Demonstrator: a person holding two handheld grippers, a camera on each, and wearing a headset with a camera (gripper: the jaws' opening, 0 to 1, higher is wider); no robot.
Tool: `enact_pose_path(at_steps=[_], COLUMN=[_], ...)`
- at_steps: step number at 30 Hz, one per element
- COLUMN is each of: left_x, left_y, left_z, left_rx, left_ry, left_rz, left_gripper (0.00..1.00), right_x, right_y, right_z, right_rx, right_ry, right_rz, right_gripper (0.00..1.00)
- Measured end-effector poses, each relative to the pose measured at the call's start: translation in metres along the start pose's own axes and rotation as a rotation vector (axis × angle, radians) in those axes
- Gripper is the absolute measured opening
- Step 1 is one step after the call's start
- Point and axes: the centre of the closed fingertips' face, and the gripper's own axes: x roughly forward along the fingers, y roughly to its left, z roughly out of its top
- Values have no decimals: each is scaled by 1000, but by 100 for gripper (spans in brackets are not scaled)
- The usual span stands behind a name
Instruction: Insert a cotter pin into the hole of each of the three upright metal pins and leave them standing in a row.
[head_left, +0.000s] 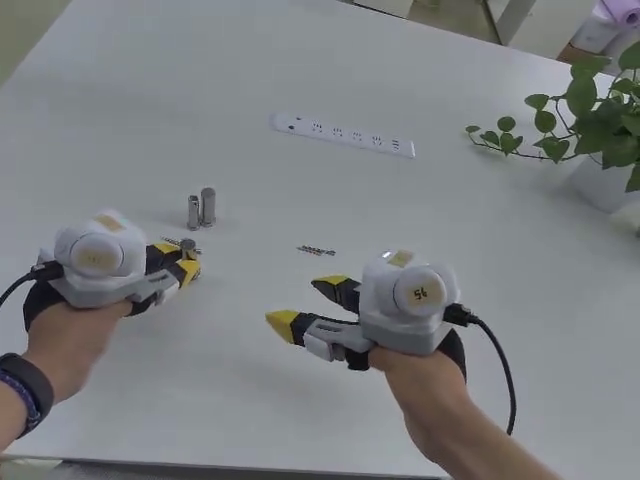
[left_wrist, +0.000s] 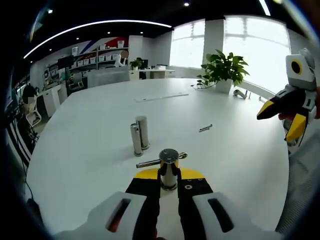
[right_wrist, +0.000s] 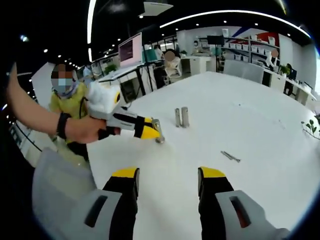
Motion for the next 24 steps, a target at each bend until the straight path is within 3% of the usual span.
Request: enact_pose_path(at_steps=[9, 24], left_x=[-4, -5], left_y=[19, 44], left_z=[0, -2], left_rx=[-10, -36], left_ry=[-3, -2], left_rz=[44, 115], left_gripper=[10, 10], right_x=[-8, -27], right_y=[6, 0], right_z=[-7, -23], right_rx=[20, 63], right_ry=[-15, -21], right_rz=[6, -18], right_gripper=[54, 60])
